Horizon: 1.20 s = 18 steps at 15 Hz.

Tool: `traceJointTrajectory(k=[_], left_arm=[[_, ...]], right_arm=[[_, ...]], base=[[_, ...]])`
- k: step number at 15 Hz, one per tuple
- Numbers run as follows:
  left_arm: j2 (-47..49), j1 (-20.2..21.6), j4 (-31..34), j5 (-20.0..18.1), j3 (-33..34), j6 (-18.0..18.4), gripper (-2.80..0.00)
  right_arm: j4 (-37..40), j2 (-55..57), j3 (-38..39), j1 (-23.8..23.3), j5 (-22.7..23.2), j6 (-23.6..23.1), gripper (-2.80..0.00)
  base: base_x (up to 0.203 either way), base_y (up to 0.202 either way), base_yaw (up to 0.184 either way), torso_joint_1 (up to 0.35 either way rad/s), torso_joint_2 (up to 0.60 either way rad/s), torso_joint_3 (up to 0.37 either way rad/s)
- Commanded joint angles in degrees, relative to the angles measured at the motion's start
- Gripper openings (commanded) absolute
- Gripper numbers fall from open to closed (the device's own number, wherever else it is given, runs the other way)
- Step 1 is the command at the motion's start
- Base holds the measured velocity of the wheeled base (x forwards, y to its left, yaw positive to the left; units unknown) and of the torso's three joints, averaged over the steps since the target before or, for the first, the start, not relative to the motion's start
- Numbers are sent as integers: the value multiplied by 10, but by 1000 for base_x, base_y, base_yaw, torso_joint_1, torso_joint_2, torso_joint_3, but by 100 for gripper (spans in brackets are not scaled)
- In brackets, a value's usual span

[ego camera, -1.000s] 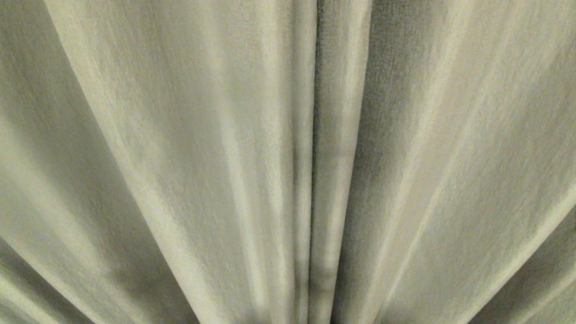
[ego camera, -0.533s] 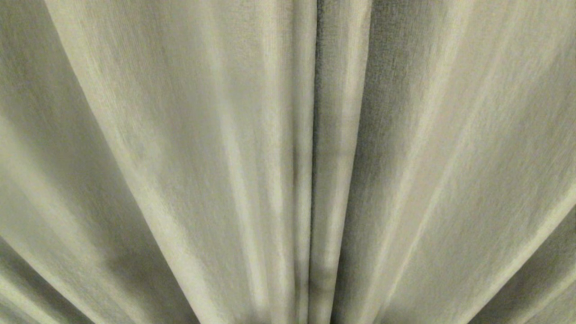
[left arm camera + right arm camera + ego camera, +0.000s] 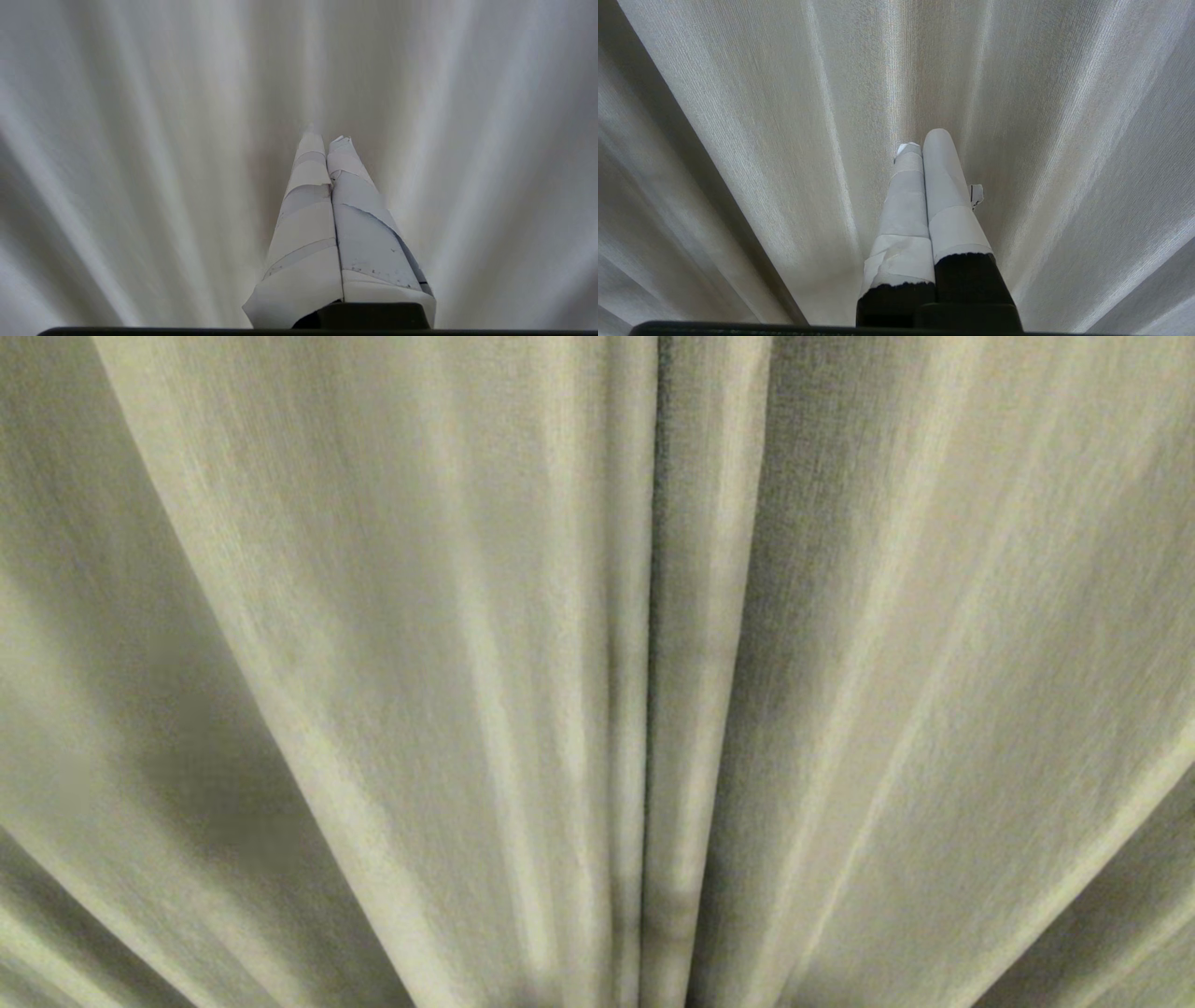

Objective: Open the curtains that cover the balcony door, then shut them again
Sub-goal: Pull the outer curtains open on both sides

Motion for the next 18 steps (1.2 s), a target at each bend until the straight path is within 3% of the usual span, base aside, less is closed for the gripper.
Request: traceJointTrajectory(k=[1, 5, 9, 13, 18], left_arm=[[101, 1, -12, 10, -51, 14, 0], [160, 7, -15, 25, -120, 34, 0], [206, 49, -18, 55, -177, 56, 0], [257, 70, -103, 58, -188, 56, 0], [291, 71, -116, 57, -192, 40, 0]], right_arm=[[0, 0, 0, 0, 0, 0, -280], [0, 0, 0, 0, 0, 0, -280], [0, 0, 0, 0, 0, 0, -280], [0, 0, 0, 0, 0, 0, -280], [0, 0, 0, 0, 0, 0, -280]], base=[[0, 0, 0, 0, 0, 0], [0, 0, 0, 0, 0, 0], [0, 0, 0, 0, 0, 0], [0, 0, 0, 0, 0, 0], [0, 0, 0, 0, 0, 0]])
